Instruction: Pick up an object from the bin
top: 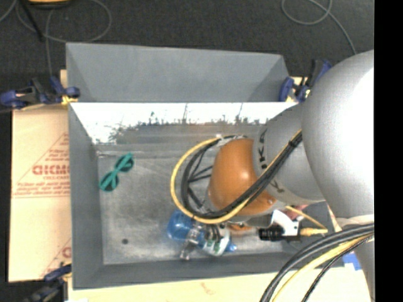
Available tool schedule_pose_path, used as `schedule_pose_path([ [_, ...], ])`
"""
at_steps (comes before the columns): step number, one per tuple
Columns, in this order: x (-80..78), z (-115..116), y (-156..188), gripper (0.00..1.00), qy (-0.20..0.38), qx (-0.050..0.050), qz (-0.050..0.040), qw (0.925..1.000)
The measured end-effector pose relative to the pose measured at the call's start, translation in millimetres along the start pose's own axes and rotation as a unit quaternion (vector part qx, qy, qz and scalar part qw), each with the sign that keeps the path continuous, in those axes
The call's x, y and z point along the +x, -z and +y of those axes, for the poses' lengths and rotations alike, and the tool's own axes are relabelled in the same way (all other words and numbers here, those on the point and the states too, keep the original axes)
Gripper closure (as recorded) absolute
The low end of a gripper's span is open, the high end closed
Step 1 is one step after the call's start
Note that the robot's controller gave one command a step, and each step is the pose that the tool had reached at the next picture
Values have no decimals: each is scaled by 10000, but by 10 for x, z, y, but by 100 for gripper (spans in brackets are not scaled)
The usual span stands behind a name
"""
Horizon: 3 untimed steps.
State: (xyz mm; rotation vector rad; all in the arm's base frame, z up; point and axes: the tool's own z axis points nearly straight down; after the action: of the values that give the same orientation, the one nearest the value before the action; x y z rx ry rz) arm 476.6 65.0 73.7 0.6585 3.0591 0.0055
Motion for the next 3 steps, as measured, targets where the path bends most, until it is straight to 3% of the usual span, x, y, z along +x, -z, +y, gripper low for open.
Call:
schedule_pose_path([
  [3,20,-7,133,100,3,25,53,10000],
])
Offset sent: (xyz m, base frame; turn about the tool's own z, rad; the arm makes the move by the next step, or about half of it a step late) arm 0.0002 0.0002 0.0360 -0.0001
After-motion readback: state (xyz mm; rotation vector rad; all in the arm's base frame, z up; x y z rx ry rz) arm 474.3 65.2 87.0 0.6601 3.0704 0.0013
